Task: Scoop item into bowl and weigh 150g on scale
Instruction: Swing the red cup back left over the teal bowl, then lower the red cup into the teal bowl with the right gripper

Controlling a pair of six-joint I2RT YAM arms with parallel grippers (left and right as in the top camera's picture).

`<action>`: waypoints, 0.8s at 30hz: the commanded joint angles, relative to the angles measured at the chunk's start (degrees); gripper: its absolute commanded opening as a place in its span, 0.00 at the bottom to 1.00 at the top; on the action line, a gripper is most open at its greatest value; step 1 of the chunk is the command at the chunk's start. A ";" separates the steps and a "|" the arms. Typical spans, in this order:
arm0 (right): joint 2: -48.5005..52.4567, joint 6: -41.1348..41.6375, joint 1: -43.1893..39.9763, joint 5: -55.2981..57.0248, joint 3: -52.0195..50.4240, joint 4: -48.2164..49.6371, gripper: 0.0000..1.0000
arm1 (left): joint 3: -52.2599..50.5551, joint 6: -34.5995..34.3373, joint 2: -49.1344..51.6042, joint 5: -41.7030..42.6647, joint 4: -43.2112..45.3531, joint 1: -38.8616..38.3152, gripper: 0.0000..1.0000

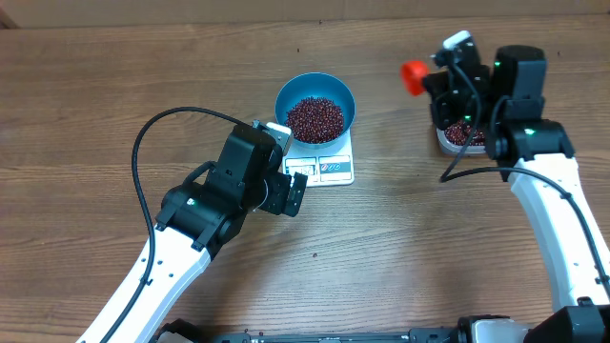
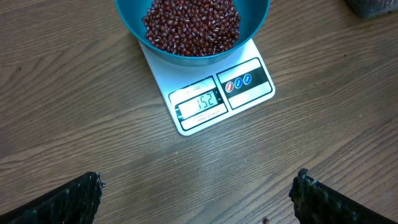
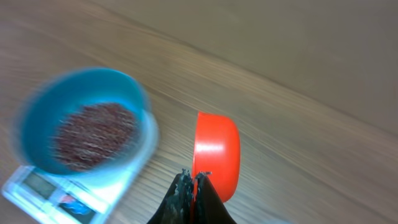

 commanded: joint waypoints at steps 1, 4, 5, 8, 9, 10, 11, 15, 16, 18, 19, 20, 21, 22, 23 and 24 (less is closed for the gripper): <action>0.81 1.14 3.52 -6.97 0.31 1.38 0.04 | 1.29 1.07 0.07 0.61 0.22 0.09 0.99; 2.40 1.11 6.60 -6.95 0.24 3.04 0.04 | 1.29 1.07 0.07 0.61 0.22 0.09 1.00; 2.99 1.14 7.63 -6.95 0.24 3.82 0.04 | 1.29 1.07 0.07 0.61 0.22 0.09 0.99; 4.81 1.09 10.14 -5.84 0.24 6.40 0.04 | 1.29 1.07 0.07 0.61 0.22 0.09 1.00; 5.53 1.09 10.97 -4.68 0.24 7.34 0.04 | 1.29 1.07 0.07 0.61 0.22 0.09 1.00; 6.19 1.09 11.67 -3.48 0.22 8.17 0.04 | 1.29 1.07 0.07 0.63 0.22 0.09 1.00; 6.99 1.09 12.46 -1.92 0.22 9.07 0.04 | 1.31 1.07 0.07 0.61 0.22 0.09 1.00; 10.45 0.87 14.73 0.59 0.22 11.63 0.04 | 1.31 1.07 0.07 0.61 0.22 0.09 0.99; 11.30 0.87 15.13 0.57 0.22 11.98 0.04 | 1.29 1.07 0.07 0.61 0.22 0.09 0.99; 12.87 0.87 15.85 0.59 0.22 12.37 0.04 | 1.29 1.07 0.07 0.61 0.24 0.09 1.00; 13.66 0.87 16.11 0.59 0.20 12.57 0.04 | 1.29 1.07 0.07 0.61 0.22 0.09 0.99; 14.29 0.87 16.26 0.63 0.22 12.76 0.04 | 1.31 1.07 0.07 0.61 0.22 0.09 0.99; 15.39 0.66 16.41 0.63 0.20 12.92 0.04 | 1.29 1.07 0.07 0.61 0.22 0.09 1.00; 15.96 0.66 16.41 0.63 0.20 12.98 0.04 | 1.31 1.07 0.07 0.61 0.22 0.09 1.00; 16.59 0.66 16.41 0.63 0.20 13.05 0.04 | 1.31 1.07 0.07 0.61 0.22 0.09 1.00; 17.03 0.66 16.41 0.63 0.22 13.16 0.04 | 1.29 1.05 0.07 0.61 0.22 0.09 0.99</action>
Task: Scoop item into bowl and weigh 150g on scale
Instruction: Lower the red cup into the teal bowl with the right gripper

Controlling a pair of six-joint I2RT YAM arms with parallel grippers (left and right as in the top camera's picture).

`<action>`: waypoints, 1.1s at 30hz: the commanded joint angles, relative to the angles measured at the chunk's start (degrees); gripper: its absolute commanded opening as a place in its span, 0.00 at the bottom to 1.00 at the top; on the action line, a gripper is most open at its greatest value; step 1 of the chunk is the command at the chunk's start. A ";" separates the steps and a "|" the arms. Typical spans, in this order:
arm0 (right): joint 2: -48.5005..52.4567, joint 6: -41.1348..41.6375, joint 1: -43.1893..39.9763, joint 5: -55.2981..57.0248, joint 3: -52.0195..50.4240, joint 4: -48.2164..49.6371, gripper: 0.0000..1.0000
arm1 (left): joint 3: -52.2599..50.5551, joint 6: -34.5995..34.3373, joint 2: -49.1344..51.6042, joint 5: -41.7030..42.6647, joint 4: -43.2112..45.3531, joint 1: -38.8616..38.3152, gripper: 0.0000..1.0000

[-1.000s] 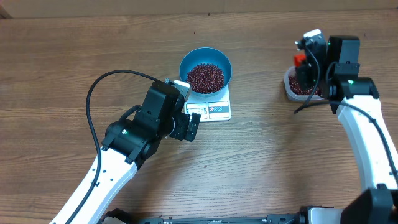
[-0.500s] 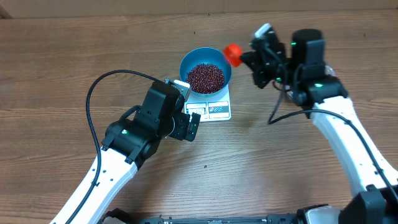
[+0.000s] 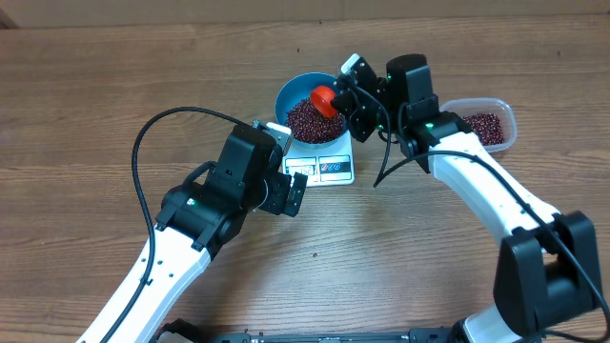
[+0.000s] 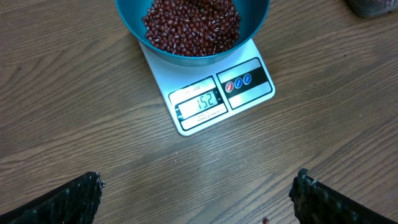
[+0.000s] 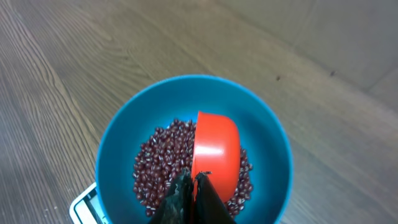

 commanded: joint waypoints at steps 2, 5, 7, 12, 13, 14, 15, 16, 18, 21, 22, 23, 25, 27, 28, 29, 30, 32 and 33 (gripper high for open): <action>2.51 -0.26 0.17 0.61 0.22 1.05 0.04 | 1.29 1.07 0.07 0.61 0.22 0.09 0.99; 3.04 -2.03 0.17 1.09 0.20 1.60 0.04 | 1.29 1.07 0.07 0.61 0.22 0.09 0.99; 3.04 -3.23 0.17 2.58 0.20 2.01 0.04 | 1.29 1.07 0.07 0.61 0.22 0.09 0.99; 3.21 -4.79 0.17 2.97 0.17 1.64 0.04 | 1.29 1.07 0.07 0.63 0.22 0.09 1.00; 3.28 -4.79 0.17 2.95 0.15 1.57 0.04 | 1.29 1.07 0.07 0.61 0.22 0.09 1.00; 3.30 -4.79 0.17 2.95 0.15 1.46 0.04 | 1.29 1.05 0.07 0.61 0.22 0.09 1.00; 3.30 -4.76 0.17 2.93 0.15 1.25 0.04 | 1.29 1.07 0.07 0.61 0.22 0.09 0.99; 3.30 -4.76 0.17 2.93 0.15 0.81 0.04 | 1.29 1.07 0.07 0.61 0.22 0.09 1.00; 3.30 -4.74 0.17 2.93 0.15 -0.31 0.04 | 1.29 1.07 0.07 0.61 0.22 0.09 1.00; 3.30 -4.72 0.17 2.43 0.15 -3.23 0.04 | 1.29 1.07 0.07 0.61 0.22 0.09 0.99; 3.30 -4.72 0.17 1.84 0.15 -4.09 0.04 | 1.29 1.07 0.07 0.61 0.22 0.09 0.99; 3.30 -4.72 0.17 1.07 0.15 -4.83 0.04 | 1.29 1.07 0.07 0.61 0.22 0.09 1.00; 3.30 -4.66 0.17 -1.49 0.15 -6.05 0.04 | 1.29 1.07 0.07 0.61 0.22 0.09 0.99; 3.30 -3.87 0.17 -4.09 0.15 -6.14 0.04 | 1.29 1.07 0.07 0.61 0.22 0.09 1.00; 3.30 -3.26 0.17 -5.35 0.15 -5.99 0.04 | 1.29 1.07 0.07 0.61 0.22 0.09 1.00; 3.30 -2.73 0.17 -6.23 0.15 -5.81 0.04 | 1.29 1.07 0.07 0.61 0.24 0.09 1.00; 3.30 -2.51 0.17 -7.28 0.15 -5.64 0.04 | 1.29 1.07 0.07 0.61 0.22 0.09 1.00; 3.30 -1.68 0.17 -9.25 0.17 -5.05 0.04 | 1.29 1.05 0.07 0.63 0.22 0.09 1.00; 3.30 -0.57 0.17 -9.84 0.17 -4.48 0.04 | 1.29 1.07 0.07 0.61 0.24 0.09 1.00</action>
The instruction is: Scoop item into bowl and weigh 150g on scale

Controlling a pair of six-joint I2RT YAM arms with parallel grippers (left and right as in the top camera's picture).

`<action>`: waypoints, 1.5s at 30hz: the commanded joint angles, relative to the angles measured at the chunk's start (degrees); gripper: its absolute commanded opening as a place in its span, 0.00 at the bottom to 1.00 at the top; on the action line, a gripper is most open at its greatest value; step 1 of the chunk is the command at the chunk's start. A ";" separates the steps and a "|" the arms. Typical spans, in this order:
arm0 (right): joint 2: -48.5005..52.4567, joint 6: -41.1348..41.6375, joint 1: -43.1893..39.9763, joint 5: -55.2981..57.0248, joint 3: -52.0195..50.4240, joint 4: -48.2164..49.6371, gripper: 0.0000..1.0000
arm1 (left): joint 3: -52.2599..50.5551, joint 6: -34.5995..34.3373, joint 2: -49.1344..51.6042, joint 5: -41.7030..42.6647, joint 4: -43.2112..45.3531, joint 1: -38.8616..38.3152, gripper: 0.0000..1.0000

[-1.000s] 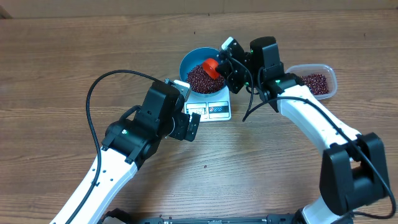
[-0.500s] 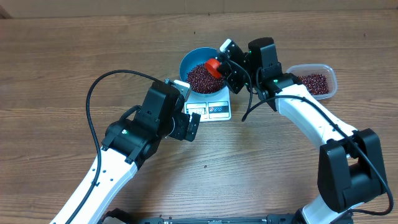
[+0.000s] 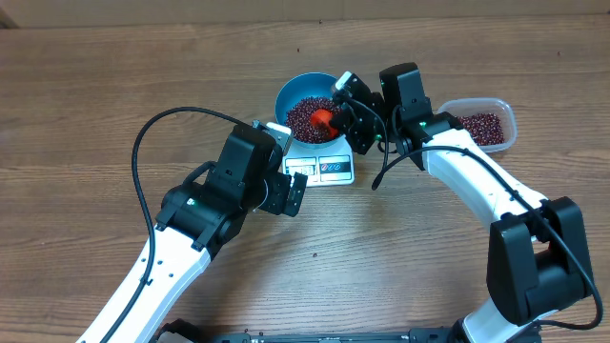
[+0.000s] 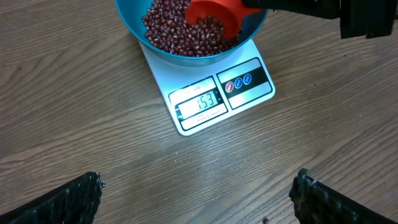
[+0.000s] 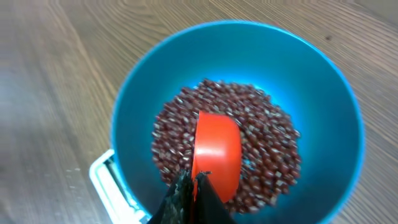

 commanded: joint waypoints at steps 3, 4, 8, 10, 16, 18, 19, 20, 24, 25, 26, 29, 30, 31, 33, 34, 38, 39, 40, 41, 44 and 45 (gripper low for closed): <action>0.11 6.34 0.17 -5.42 0.17 3.28 0.04 | 1.29 1.07 0.07 0.61 0.22 0.09 1.00; 0.11 7.15 0.17 -5.42 0.17 4.00 0.04 | 1.29 1.09 0.07 0.61 0.22 0.09 1.00; 0.11 10.84 0.15 -5.40 0.17 7.43 0.04 | 1.29 1.09 0.07 0.61 0.22 0.09 1.00; 0.11 12.39 0.11 -5.40 0.17 8.79 0.04 | 1.29 1.09 0.07 0.61 0.22 0.09 1.00; 0.11 15.80 0.11 -5.44 0.17 11.10 0.04 | 1.29 1.09 0.07 0.61 0.22 0.09 1.00; 0.11 16.81 0.11 -5.42 0.17 11.52 0.04 | 1.29 1.09 0.07 0.61 0.22 0.09 1.00; 0.11 17.00 0.11 -5.42 0.17 11.58 0.04 | 1.29 1.09 0.07 0.61 0.22 0.09 0.99; 0.11 17.00 0.11 -5.42 0.17 11.58 0.04 | 1.29 1.09 0.07 0.61 0.22 0.09 1.00; 0.11 17.00 0.11 -5.42 0.17 11.54 0.04 | 1.29 1.09 0.07 0.61 0.22 0.09 1.00; 0.11 17.00 0.11 -5.42 0.17 11.54 0.04 | 1.29 1.09 0.07 0.61 0.22 0.09 1.00; 0.11 17.00 0.11 -5.42 0.17 11.56 0.04 | 1.29 1.09 0.07 0.61 0.22 0.09 1.00; 0.11 17.00 0.11 -5.42 0.17 11.56 0.04 | 1.29 1.09 0.07 0.61 0.22 0.09 1.00; 0.11 17.00 0.11 -5.42 0.17 11.56 0.04 | 1.29 1.09 0.07 0.61 0.22 0.09 1.00; 0.11 17.00 0.11 -5.42 0.17 11.56 0.04 | 1.29 1.09 0.07 0.61 0.24 0.09 0.99; 0.11 17.00 0.11 -5.40 0.17 11.56 0.04 | 1.31 1.09 0.07 0.61 0.22 0.09 1.00; 0.11 16.98 0.11 -5.40 0.17 11.56 0.04 | 1.29 1.07 0.07 0.63 0.22 0.09 1.00; 0.11 16.98 0.11 -5.40 0.17 11.56 0.04 | 1.31 1.09 0.07 0.63 0.22 0.09 1.00; 0.11 16.98 0.11 -5.40 0.17 11.56 0.04 | 1.29 1.09 0.07 0.63 0.22 0.09 1.00; 0.11 16.98 0.11 -5.40 0.17 11.56 0.04 | 1.29 1.09 0.07 0.63 0.22 0.09 0.99; 0.11 16.98 0.11 -5.38 0.17 11.56 0.04 | 1.29 1.09 0.07 0.61 0.22 0.09 0.99; 0.11 16.96 0.11 -5.18 0.17 11.54 0.04 | 1.29 1.09 0.07 0.61 0.22 0.09 1.00; 0.11 16.96 0.11 -5.18 0.17 11.56 0.04 | 1.29 1.09 0.07 0.63 0.22 0.09 0.99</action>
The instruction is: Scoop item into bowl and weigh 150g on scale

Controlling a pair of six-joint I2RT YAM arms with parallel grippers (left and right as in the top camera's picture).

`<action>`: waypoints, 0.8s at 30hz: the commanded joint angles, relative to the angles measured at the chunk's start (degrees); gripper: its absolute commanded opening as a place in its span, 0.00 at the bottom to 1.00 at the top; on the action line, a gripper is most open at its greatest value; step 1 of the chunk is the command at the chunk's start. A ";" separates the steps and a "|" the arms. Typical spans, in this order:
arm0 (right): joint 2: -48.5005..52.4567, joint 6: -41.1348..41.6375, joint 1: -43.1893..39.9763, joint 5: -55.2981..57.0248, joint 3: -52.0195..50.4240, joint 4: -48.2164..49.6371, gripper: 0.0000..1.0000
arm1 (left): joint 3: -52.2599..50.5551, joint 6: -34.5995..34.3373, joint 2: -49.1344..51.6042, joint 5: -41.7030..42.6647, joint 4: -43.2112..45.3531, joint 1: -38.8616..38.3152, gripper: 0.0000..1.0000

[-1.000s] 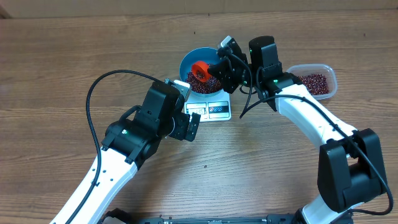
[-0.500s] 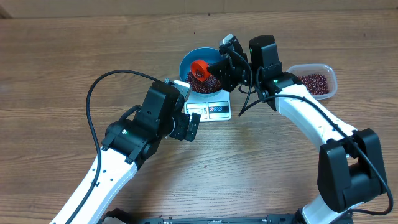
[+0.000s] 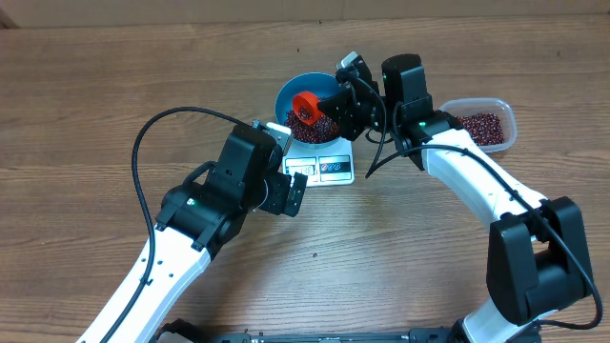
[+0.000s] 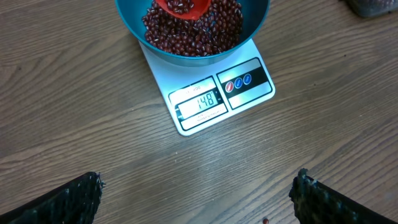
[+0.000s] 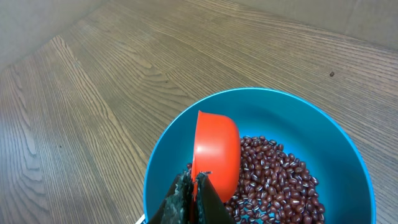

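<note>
A blue bowl [image 3: 315, 105] of red beans [image 4: 205, 31] stands on a white scale [image 4: 214, 93] whose display reads 148. My right gripper [image 5: 194, 182] is shut on the handle of a red scoop [image 5: 216, 152], which is raised over the left part of the bowl [image 5: 261, 155] with some beans in it [image 4: 180, 6]. My left gripper [image 4: 199, 193] hovers open over bare wood in front of the scale, holding nothing.
A clear plastic tub [image 3: 481, 124] of red beans sits at the right of the scale, behind my right arm. A stray bean [image 4: 265, 219] lies on the wood near my left fingers. The wooden table [image 3: 95, 114] spreads all around.
The scoop was down in the beans with the display at 153. It is now lifted to the bowl's left side with beans in it, and the display reads 148.
At first my right gripper held the scoop over the tub at the right, the scale reading 152. Then the scoop hung over the bowl, then sat in the beans at 153. It now holds beans above the bowl, at 148. My left arm stayed put.
</note>
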 commanded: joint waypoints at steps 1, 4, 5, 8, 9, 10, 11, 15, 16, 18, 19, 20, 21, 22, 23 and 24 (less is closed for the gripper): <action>0.07 0.22 0.11 -0.50 0.17 0.50 0.04 | 1.29 1.07 0.07 0.63 0.22 0.09 1.00; 0.07 0.20 0.11 -0.44 0.17 0.52 0.04 | 1.29 1.05 0.07 0.61 0.22 0.09 1.00; 0.07 0.20 0.11 -0.04 0.17 0.50 0.04 | 1.29 1.07 0.07 0.61 0.22 0.09 0.99; 0.07 0.20 0.11 1.95 0.17 0.42 0.04 | 1.29 1.07 0.07 0.61 0.22 0.09 1.00; 0.07 0.22 0.11 2.62 0.17 0.39 0.04 | 1.29 1.07 0.07 0.61 0.22 0.09 1.00; 0.07 0.22 0.11 2.95 0.17 0.42 0.04 | 1.29 1.07 0.07 0.61 0.22 0.09 0.99; 0.07 0.26 0.11 2.89 0.17 0.44 0.04 | 1.31 1.07 0.07 0.61 0.22 0.09 1.00; 0.07 0.15 0.17 0.15 0.17 0.28 0.04 | 1.29 1.07 0.07 0.61 0.22 0.09 1.00; 0.07 -0.83 0.17 0.79 0.17 -0.02 0.04 | 1.29 1.07 0.07 0.61 0.22 0.09 1.00; 0.07 -2.14 -0.17 3.76 0.17 -0.17 0.04 | 1.29 1.07 0.07 0.61 0.22 0.09 1.00; 0.07 -2.05 -0.44 4.52 0.17 0.11 0.04 | 1.29 1.07 0.07 0.61 0.22 0.09 1.00; 0.07 -1.36 -0.66 4.22 0.17 0.59 0.04 | 1.29 1.07 0.07 0.61 0.22 0.09 1.00; 0.07 -1.05 -0.68 2.38 0.17 1.11 0.04 | 1.29 1.07 0.07 0.61 0.22 0.09 1.00; 0.07 -1.16 -0.68 0.48 0.17 1.31 0.04 | 1.29 1.07 0.07 0.61 0.22 0.09 1.00; 0.07 -2.01 -0.68 0.09 0.17 1.22 0.04 | 1.29 1.05 0.07 0.61 0.22 0.09 1.00; 0.07 -4.31 -0.68 1.27 0.17 0.44 0.04 | 1.29 1.07 0.07 0.61 0.22 0.09 1.00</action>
